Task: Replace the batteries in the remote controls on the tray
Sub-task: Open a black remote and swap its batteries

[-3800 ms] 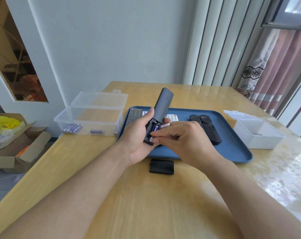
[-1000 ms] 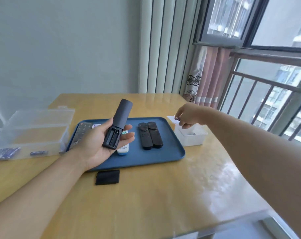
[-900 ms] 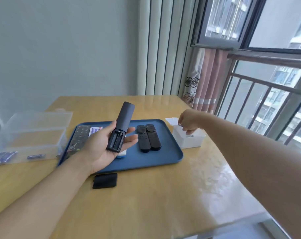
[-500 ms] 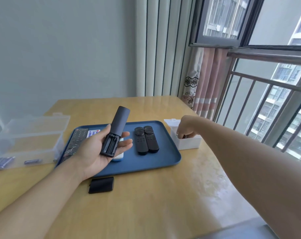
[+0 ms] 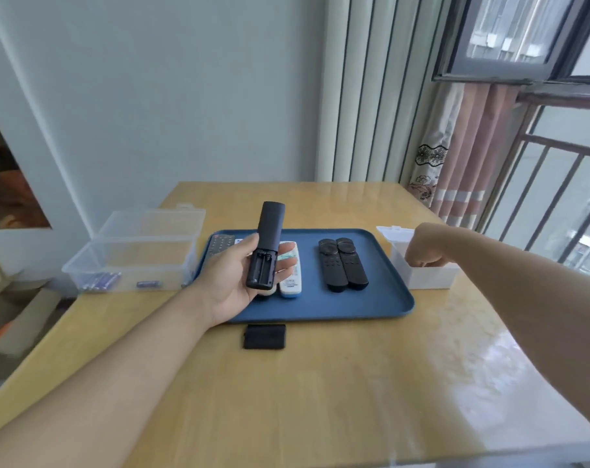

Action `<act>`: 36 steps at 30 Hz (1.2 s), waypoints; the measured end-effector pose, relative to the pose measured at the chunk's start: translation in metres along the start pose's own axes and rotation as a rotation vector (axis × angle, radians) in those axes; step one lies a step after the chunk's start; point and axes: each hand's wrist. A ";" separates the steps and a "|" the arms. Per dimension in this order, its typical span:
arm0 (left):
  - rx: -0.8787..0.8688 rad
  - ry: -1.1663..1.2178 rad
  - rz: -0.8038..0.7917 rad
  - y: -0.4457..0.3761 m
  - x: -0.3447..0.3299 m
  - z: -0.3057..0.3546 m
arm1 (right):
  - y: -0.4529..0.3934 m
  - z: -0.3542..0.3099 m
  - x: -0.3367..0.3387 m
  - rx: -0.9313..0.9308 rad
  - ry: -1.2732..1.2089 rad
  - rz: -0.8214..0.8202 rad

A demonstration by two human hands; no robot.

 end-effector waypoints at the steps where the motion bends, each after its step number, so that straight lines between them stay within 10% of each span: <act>1: -0.015 0.001 0.003 0.001 0.004 0.001 | 0.000 -0.001 0.002 -0.005 0.013 0.002; 10: -0.274 0.187 0.248 0.006 0.087 0.040 | 0.042 -0.127 0.006 0.424 -0.125 0.397; 19: -0.358 0.250 0.468 0.016 0.171 0.059 | 0.102 -0.301 -0.099 0.989 -0.121 0.028; 36: -0.349 0.507 0.384 0.008 0.211 0.042 | 0.087 -0.387 -0.148 0.940 0.500 -0.238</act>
Point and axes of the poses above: each hand's wrist, its own y-axis away from the middle knuckle, its own x-axis out of the back of the hand, z = x × y, and after that the axes turned 8 degrees about -y, right-handed
